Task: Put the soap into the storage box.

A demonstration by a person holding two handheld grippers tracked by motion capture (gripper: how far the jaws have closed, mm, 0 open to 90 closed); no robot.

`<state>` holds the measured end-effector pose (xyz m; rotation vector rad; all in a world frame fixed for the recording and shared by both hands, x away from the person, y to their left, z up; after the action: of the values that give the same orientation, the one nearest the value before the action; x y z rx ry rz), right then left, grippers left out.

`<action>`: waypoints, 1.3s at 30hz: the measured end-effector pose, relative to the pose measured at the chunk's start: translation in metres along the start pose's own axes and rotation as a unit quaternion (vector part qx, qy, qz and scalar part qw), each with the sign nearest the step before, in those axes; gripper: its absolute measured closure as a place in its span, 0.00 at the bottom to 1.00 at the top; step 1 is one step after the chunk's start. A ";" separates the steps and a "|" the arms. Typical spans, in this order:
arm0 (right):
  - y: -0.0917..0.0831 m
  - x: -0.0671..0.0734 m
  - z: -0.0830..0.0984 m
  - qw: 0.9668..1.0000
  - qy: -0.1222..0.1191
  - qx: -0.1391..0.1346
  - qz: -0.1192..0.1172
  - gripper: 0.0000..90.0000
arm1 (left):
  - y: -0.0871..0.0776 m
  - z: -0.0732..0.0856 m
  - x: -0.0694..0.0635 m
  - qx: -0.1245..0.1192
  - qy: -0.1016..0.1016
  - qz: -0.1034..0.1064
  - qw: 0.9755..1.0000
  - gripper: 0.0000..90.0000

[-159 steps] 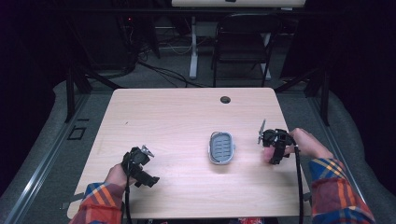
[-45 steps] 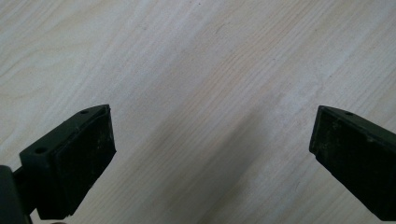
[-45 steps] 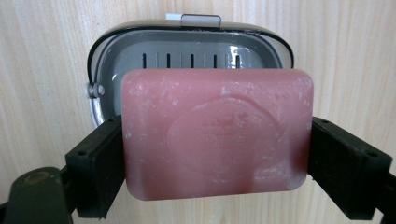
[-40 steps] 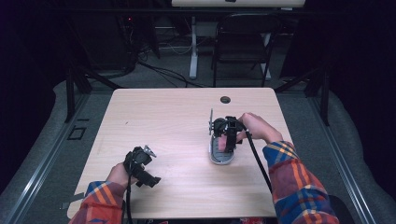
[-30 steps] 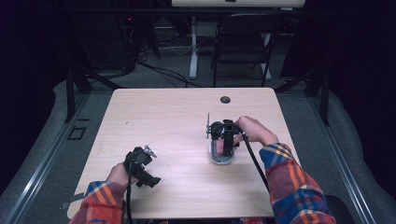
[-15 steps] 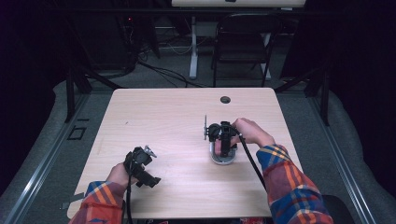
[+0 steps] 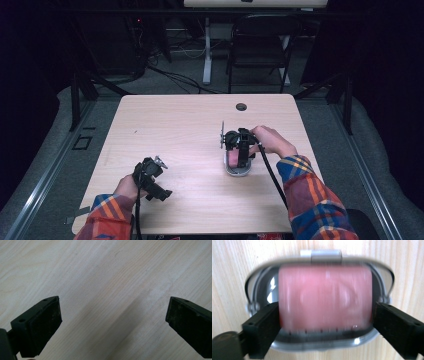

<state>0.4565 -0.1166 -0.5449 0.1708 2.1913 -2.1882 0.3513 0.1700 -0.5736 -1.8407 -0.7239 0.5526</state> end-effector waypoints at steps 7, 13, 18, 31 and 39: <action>-0.020 0.003 0.009 0.999 0.001 -0.036 0.012 0.05 | 0.000 0.000 0.000 -0.001 -0.001 0.001 1.000 0.00; -0.037 0.007 0.018 0.998 0.008 -0.054 0.016 0.02 | 0.000 0.000 0.000 0.002 0.001 0.000 1.000 0.00; -0.051 0.013 0.028 0.998 0.013 -0.060 0.019 0.00 | 0.000 0.000 0.000 0.002 0.002 0.000 1.000 0.00; -0.081 0.034 0.060 0.996 0.032 -0.072 0.044 0.00 | 0.001 0.000 -0.001 0.003 0.001 0.001 1.000 0.00; -0.077 0.055 0.087 0.991 0.069 -0.094 0.069 0.00 | 0.001 0.000 -0.001 0.005 0.005 0.000 1.000 0.00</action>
<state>0.3892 -0.2011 -0.4744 0.4642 2.3606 -1.9407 0.3511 0.1687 -0.5742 -1.8326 -0.7121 0.5465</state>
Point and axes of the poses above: each handheld gripper's, and its own axes: y roughly forward along the jaws, z roughly out of its underside, x roughly to its left, the point moved 4 cm from there along y, roughly forward along the jaws, and after that the axes turned 3 degrees about -y, right-handed, at the moved point
